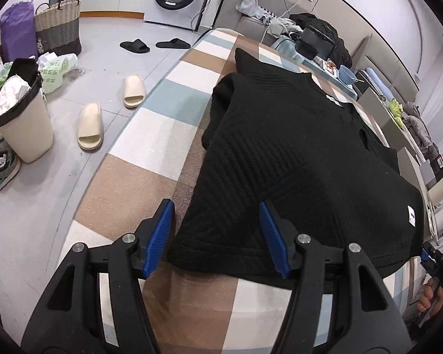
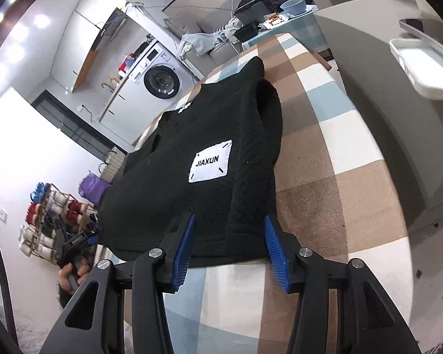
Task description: Fold small clothes
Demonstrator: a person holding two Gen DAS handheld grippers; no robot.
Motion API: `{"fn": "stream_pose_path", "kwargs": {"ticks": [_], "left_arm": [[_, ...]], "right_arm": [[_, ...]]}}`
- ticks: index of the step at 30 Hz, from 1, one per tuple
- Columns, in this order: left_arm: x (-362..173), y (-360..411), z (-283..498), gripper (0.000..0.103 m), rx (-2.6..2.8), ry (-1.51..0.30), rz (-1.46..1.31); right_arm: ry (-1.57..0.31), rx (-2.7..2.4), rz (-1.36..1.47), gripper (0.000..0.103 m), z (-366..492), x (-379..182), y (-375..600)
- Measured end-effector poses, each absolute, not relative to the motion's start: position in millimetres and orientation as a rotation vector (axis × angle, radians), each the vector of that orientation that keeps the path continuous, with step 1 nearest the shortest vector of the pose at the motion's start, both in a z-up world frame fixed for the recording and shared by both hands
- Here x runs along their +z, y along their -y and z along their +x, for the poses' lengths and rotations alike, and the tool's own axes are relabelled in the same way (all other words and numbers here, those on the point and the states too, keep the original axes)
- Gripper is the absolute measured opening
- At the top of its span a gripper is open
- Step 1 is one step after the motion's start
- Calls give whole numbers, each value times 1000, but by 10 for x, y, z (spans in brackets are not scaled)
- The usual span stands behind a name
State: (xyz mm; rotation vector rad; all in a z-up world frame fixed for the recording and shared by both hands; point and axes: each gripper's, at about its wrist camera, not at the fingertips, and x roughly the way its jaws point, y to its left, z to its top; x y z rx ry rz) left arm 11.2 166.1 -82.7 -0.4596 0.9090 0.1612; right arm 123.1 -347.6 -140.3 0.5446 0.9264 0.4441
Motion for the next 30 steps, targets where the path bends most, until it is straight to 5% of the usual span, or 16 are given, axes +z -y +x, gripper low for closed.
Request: {"fn": "stream_pose_path", "kwargs": {"ticks": [5,7,9,12,30], "left_arm": [[-856,-1597,223,56,172,-905,-433],[-854,-1574,253,28,176,-897,-428],[-831,-1564,256,8,165,-882,-431],[-696,-1580,214,4,172,-815,-431],[319,-1888,971,3,144,-551,-454]], "right_arm": [[-929,383,474,48,1311,-1373,3378],[-924,331,419,46,1330,-1346,3322],[-920,289,335,18,1337,-1298,3237],[-875,271,312,6,1302,-1179,3224],[-552,267,418,5,2082,-195,3276]]}}
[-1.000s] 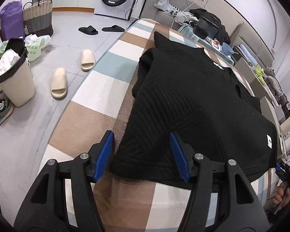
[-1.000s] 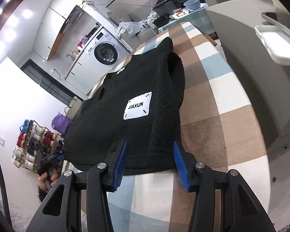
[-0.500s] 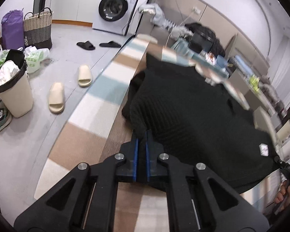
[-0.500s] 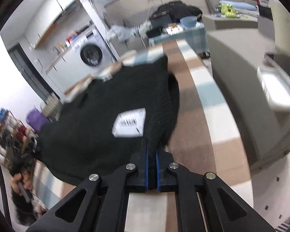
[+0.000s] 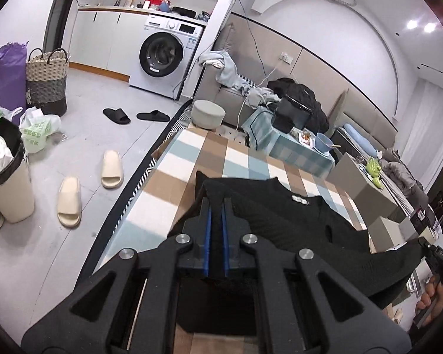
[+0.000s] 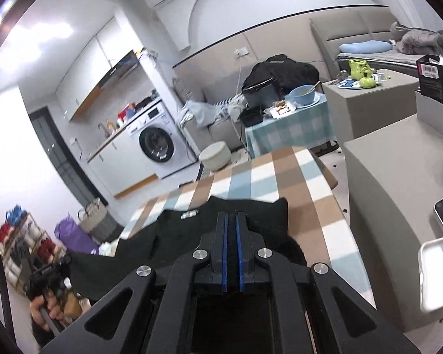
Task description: Fold small clothes
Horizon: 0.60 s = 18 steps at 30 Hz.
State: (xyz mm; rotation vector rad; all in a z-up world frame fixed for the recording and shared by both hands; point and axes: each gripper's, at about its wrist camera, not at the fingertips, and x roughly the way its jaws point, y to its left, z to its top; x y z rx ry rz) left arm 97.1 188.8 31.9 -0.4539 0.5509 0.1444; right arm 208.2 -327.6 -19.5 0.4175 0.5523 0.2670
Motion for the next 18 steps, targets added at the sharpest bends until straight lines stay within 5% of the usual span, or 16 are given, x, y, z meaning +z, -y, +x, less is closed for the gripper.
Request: {"fn": "stream_pose_path", "kwargs": {"ticks": [10,14,15,18], "left_arm": [[-678,-2031,1216,7,187,-832,-541],[-776,-2082,969,43,221,-846,-566],[-778,-2086,904,53,231,-840,-562],[-798,-2047,729,54,204,-850,-576]], "right_arm": [[-891,117,358,9,2225,-1112,3357],[-899,136,408,45,1960,-1163,3439],[-899,134,433,48,1864,-1173,3473],[-910,183,512,48,1630,-1233,3474]]}}
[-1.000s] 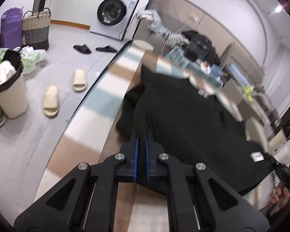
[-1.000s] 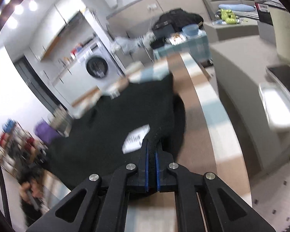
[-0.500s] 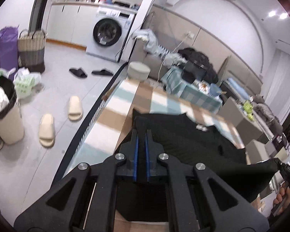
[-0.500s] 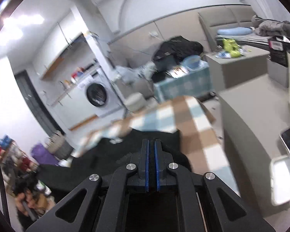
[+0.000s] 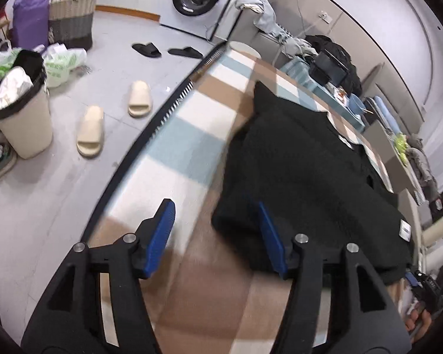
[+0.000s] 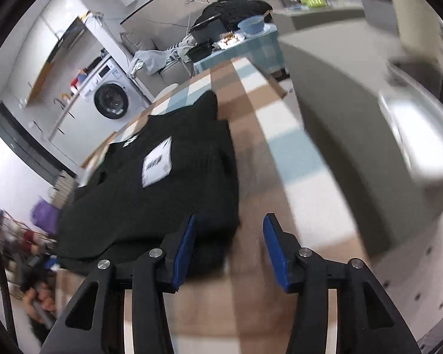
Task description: Fold small clothes
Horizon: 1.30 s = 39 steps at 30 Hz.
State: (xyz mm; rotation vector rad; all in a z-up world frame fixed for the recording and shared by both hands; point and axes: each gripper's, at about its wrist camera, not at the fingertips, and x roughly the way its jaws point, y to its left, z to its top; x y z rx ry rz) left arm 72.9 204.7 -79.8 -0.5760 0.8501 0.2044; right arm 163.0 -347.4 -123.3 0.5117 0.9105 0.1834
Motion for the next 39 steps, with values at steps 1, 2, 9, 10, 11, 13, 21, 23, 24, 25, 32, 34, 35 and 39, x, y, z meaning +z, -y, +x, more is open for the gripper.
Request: {"fn": "stream_pose_path", "kwargs": {"ticks": [1,2,9,10,11,13,21,23,24,25,32,34,35,39], "left_arm": [[-819,-2010,700,54,184,-851,-583],[-819,-1970,695,54,171,-855,-577],[-888,-1632,817,54,165,-905,-436],[-887,-1598,838,54,159,-901,-429],[-883,-1572,872,54,153,-898,-426],[-875,-1548,921,54,157,-893,-433],[-845,-1418,1014,21,138,-867,-390],[-845,-1387,963,21,140,-869,-374],[-848,-1383,929,20,138,-872,-377],[-850,-1381,892,20,136,-874,-378],[-826,-1358,483,20,130,-883,-393],[-792,-1373,382,20,134,-871,-420],[-778,-1385,358,20,141,-866,-435],[-641,-1493,222,21,168,-847,-510]], "right_arm": [[-904,203,527,48,1569,-1233,3450],[-903,219,523,48,1536,-1235,3404],[-954,198,370,48,1684,-1357,3078],[-951,204,366,48,1704,-1363,3073],[-946,207,365,48,1754,-1364,3065],[-936,209,356,48,1845,-1364,3038],[-928,207,262,22,1956,-1379,2881],[-932,216,254,21,1941,-1385,2889],[-937,221,258,21,1934,-1388,2900],[-941,223,255,21,1905,-1383,2912],[-971,234,246,22,1687,-1377,3005],[-970,209,242,30,1631,-1345,3035],[-958,194,229,36,1598,-1305,3042],[-901,200,260,42,1426,-1098,3120]]}}
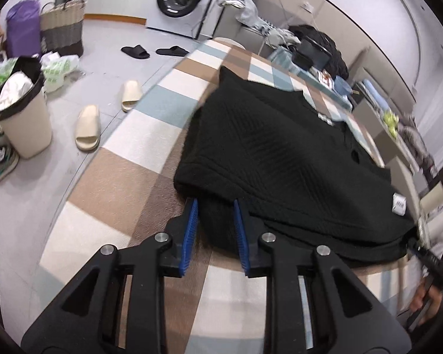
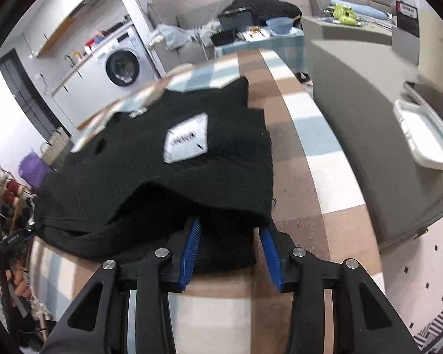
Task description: Fold small clothes
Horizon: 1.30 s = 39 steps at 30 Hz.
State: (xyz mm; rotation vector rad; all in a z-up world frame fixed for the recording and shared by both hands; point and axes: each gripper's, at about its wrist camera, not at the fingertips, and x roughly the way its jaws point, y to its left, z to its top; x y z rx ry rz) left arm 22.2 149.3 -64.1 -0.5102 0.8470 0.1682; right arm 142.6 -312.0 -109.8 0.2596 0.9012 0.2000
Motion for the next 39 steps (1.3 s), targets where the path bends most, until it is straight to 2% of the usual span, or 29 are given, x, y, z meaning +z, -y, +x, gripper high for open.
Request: {"fn": "stream_pose_path", "kwargs": {"ticks": [3,6,14,16,18,21,22,30,39], "left_arm": [[-524,-1517,87,22,134,-818,-542],[-476,-1418,62,27,76,-818,-551],[-724,-1225,315,29,-32,-896,-647],[-748,-1167,364,30,-48,-912,-652],[-771,-1135,372,33,-52,-924,-649],[-798,-1106,385,49,-51,-932,-641],[-814,-1109,393,50,-46,-941,-642],[-935,-1263,439,50,-38,-919,-701],[-838,-1279,632,50,71,-876,-618]], "right_arm": [[-890,224,312,49,1330,-1013,3163],[-879,268,369,53,1253,-979,3167],[-969,461,724,54,1351,-1332,2996],[-977,475,731,54,1390,-1352,2918],[-954,491,711,55,1412,-1304,2849],[-980,457,685,60,1504,-1319,2774],[-993,444,684,60,1527,-1338,2761],[-1043,453,655,60,1522,-1431,2671],[-1037,463,643,60,1492,-1447,2629]]}}
